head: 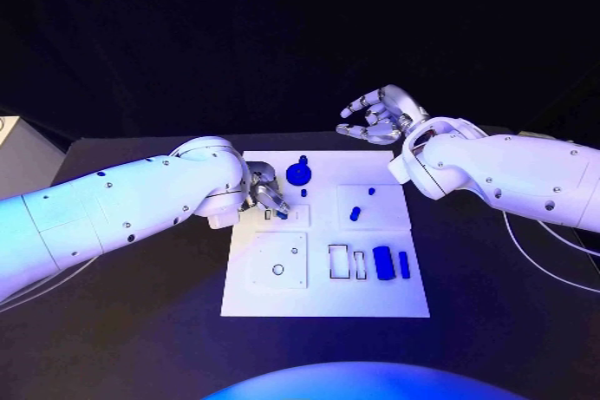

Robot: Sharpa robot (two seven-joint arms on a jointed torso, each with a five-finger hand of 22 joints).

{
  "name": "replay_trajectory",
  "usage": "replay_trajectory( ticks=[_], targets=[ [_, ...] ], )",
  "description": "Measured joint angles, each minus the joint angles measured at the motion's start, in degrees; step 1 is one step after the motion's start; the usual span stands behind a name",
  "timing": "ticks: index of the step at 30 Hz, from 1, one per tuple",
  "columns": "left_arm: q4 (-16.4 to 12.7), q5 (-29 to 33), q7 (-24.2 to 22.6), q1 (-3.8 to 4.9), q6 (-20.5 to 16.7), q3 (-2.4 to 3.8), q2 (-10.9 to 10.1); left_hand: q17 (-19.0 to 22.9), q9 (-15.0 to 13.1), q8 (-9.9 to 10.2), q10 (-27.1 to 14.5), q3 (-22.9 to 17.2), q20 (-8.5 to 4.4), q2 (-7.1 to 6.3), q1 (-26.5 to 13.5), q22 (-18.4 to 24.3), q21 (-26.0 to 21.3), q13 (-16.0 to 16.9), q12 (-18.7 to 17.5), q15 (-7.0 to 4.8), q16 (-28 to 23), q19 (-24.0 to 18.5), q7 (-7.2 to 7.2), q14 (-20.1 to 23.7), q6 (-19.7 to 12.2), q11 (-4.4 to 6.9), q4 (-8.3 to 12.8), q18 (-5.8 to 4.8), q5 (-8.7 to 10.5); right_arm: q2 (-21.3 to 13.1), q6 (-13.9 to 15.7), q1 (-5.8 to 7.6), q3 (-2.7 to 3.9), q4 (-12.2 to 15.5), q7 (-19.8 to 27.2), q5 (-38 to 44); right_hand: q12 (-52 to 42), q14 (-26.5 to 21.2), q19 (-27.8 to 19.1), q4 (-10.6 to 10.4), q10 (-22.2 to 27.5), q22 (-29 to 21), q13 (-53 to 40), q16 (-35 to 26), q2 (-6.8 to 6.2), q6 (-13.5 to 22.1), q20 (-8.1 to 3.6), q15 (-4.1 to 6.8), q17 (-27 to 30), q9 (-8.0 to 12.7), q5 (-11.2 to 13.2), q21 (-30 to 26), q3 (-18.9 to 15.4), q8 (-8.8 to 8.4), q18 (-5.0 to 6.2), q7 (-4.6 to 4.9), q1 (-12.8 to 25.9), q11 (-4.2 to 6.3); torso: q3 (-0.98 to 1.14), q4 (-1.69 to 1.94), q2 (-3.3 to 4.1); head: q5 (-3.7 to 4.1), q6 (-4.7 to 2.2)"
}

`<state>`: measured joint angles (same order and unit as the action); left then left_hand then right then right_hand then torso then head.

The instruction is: Assemble the parts on the task board

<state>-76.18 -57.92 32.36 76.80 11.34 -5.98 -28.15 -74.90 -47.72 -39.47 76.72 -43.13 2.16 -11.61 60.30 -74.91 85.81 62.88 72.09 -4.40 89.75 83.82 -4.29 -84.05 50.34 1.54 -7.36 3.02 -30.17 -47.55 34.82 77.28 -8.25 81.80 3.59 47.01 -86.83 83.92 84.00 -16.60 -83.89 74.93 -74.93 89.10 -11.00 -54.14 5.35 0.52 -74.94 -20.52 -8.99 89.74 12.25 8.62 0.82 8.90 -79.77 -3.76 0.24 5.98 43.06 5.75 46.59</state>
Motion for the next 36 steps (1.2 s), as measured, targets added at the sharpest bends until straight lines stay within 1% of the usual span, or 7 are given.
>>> replay_trajectory(
  ticks=[7, 8, 9, 21, 23, 29, 36],
  targets=[
    [-0.15, -0.4, 0.07, 0.0, 0.13, -0.03, -0.06, 0.0, 0.0, -0.28, 0.62, 0.16, -0.22, 0.23, -0.23, 0.0, 0.26, 0.49, 0.42, 0.0, 0.0, 0.22, -0.06, 0.0, 0.08, 0.19, 0.16, 0.0, -0.07, 0.0, -0.04, 0.0, 0.0, 0.0, 0.0, 0.0, 0.0, 0.0, 0.0, 0.0, 0.0, 0.0, 0.0, 0.0, 0.0, -0.03, 0.0, 0.0, 0.0, 0.0, 0.0, 0.0, 0.0, 0.0, 0.0, -0.03, 0.0, 0.0, 0.0, 0.0, -0.01, -0.12, 0.21],
    [-0.17, -0.44, 0.08, 0.0, 0.14, -0.03, -0.06, 0.0, 0.0, -0.28, 0.62, 0.16, -0.22, 0.23, -0.23, 0.0, 0.26, 0.64, 0.42, 0.0, 0.0, 0.22, -0.06, 0.0, 0.08, 0.2, 0.16, -0.14, -0.22, 0.0, -0.05, -0.01, 0.0, 0.0, 0.0, 0.0, 0.0, 0.0, 0.0, 0.0, 0.0, -0.01, 0.01, 0.0, 0.0, -0.03, 0.0, 0.0, 0.0, 0.0, 0.0, 0.0, 0.0, 0.0, 0.0, -0.03, 0.0, 0.0, 0.01, -0.01, -0.01, -0.12, 0.22],
    [-0.19, -0.5, 0.09, 0.0, 0.16, -0.04, -0.06, 0.0, 0.0, -0.28, 0.75, 0.16, -0.21, 0.23, -0.23, 0.0, 0.26, 0.81, 0.64, 0.0, 0.0, 0.22, -0.06, 0.0, 0.08, 0.1, 0.16, -0.92, -0.25, -0.01, -0.05, -0.01, 0.0, 0.0, 0.0, 0.0, 0.0, 0.0, 0.0, 0.0, 0.0, -0.01, 0.01, 0.0, 0.0, -0.03, 0.0, 0.0, 0.01, 0.0, 0.0, 0.0, 0.0, 0.0, 0.0, -0.03, 0.0, 0.0, 0.02, -0.02, -0.01, -0.13, 0.23],
    [-0.01, -0.87, 0.14, -0.07, 0.3, -0.02, 0.25, 0.0, 0.0, -0.33, 1.56, 0.32, -0.24, 0.82, -0.84, 0.0, 0.62, 1.26, 0.8, -0.41, 0.0, 0.19, 0.13, 0.0, 0.89, 0.54, 0.33, -0.91, -0.29, -0.12, -0.09, -0.02, 0.0, 0.05, 0.0, 0.0, 0.0, 0.0, 0.0, 0.0, 0.0, -0.01, 0.02, 0.0, 0.0, -0.04, 0.0, 0.0, 0.01, 0.0, -0.23, 0.0, 0.0, 0.0, 0.0, -0.04, 0.0, 0.0, 0.06, -0.03, 0.05, -0.02, 0.38],
    [0.1, -0.9, 0.14, -0.11, 0.3, 0.0, 0.37, 0.0, -1.3, -0.35, 1.64, 0.32, -0.42, 0.84, -0.86, 0.0, 0.62, 1.35, 0.84, -0.41, 0.0, 0.01, 0.21, 0.0, 0.98, 0.61, 0.33, -0.91, -0.29, -0.13, -0.09, -0.02, 0.0, 0.07, 0.0, 0.0, 0.0, 0.0, 0.0, 0.0, 0.0, -0.02, 0.02, 0.0, 0.0, -0.04, 0.0, 0.0, 0.01, 0.0, -0.23, 0.0, 0.0, 0.0, 0.0, -0.04, 0.0, 0.0, 0.06, -0.03, 0.05, 0.03, 0.38],
    [0.31, -1.02, 0.14, -0.15, 0.29, 0.01, 0.55, 0.0, -1.36, -0.35, 2.35, 0.48, -0.63, 1.04, -1.37, 0.0, 0.62, 2.21, 1.35, -0.41, 0.0, 0.22, 0.34, 0.0, 1.49, 0.71, 0.48, -0.9, -0.28, -0.18, -0.1, -0.02, 0.0, 0.1, 0.0, 0.0, 0.0, 0.0, 0.0, 0.0, 0.0, -0.02, 0.02, 0.0, 0.0, -0.05, 0.0, 0.0, 0.02, 0.0, -0.23, 0.0, 0.0, 0.0, 0.0, -0.05, 0.0, 0.0, 0.1, -0.07, 0.05, 0.12, 0.6],
    [0.49, -1.06, 0.2, -0.17, 0.3, 0.01, 0.72, 0.0, -1.61, -0.35, 2.65, 0.95, -0.63, 1.55, -1.86, 0.0, 0.84, 2.59, 1.58, -0.61, 0.0, 0.22, 0.51, 0.21, 1.7, 0.81, 0.96, -0.91, 0.52, -0.21, -0.11, -0.03, 0.0, 0.12, 0.0, 0.0, 0.0, 0.0, 0.0, 0.0, 0.0, -0.03, 0.02, 0.0, 0.16, -0.05, 0.0, 0.0, 0.02, 0.0, -0.23, 0.0, 0.0, 0.0, 0.0, -0.05, 0.16, 0.0, 0.1, -0.07, 0.05, 0.21, 0.83]
  ],
)
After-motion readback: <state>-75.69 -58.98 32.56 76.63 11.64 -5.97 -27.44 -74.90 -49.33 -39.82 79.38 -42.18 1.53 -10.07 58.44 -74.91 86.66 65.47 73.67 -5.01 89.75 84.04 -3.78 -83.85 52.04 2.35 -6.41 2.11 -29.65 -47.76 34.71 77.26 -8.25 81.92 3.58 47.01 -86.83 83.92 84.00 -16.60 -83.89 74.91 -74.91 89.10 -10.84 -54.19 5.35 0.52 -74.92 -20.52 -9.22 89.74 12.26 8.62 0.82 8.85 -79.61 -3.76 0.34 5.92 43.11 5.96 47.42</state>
